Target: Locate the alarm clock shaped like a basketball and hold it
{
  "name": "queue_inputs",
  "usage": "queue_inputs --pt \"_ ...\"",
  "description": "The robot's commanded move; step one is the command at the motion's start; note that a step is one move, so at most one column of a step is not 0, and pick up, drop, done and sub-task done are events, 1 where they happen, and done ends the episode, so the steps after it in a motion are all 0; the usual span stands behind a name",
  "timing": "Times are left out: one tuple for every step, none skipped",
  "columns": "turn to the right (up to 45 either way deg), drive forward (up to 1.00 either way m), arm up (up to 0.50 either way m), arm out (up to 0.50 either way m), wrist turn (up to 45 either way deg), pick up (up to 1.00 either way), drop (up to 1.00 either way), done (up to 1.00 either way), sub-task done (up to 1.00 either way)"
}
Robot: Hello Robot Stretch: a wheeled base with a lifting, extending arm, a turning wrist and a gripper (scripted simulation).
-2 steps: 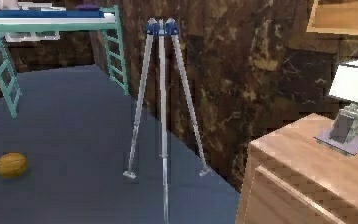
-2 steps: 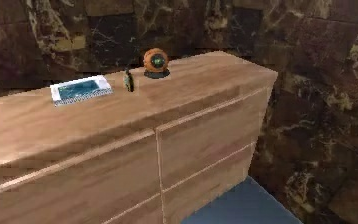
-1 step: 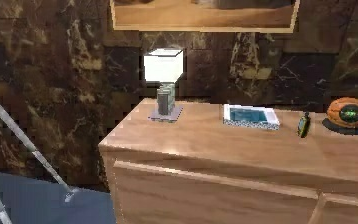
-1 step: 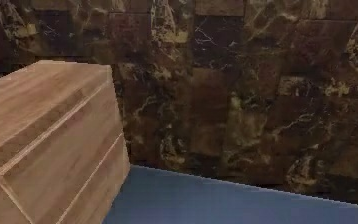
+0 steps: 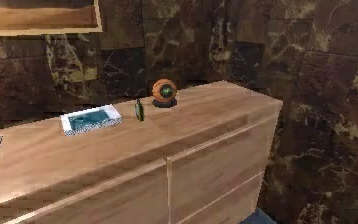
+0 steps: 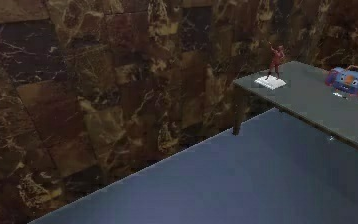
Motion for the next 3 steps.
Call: queue_inputs --pt "30.0 0.0 0.0 0.0 0.0 0.0 0.0 0.0 0.0" --pt "0.0 0.85 0.0 0.0 0.0 0.0 0.0 0.0 0.0" --pt "-45.0 0.0 0.0 0.0 0.0 0.0 0.0 0.0 0.0"
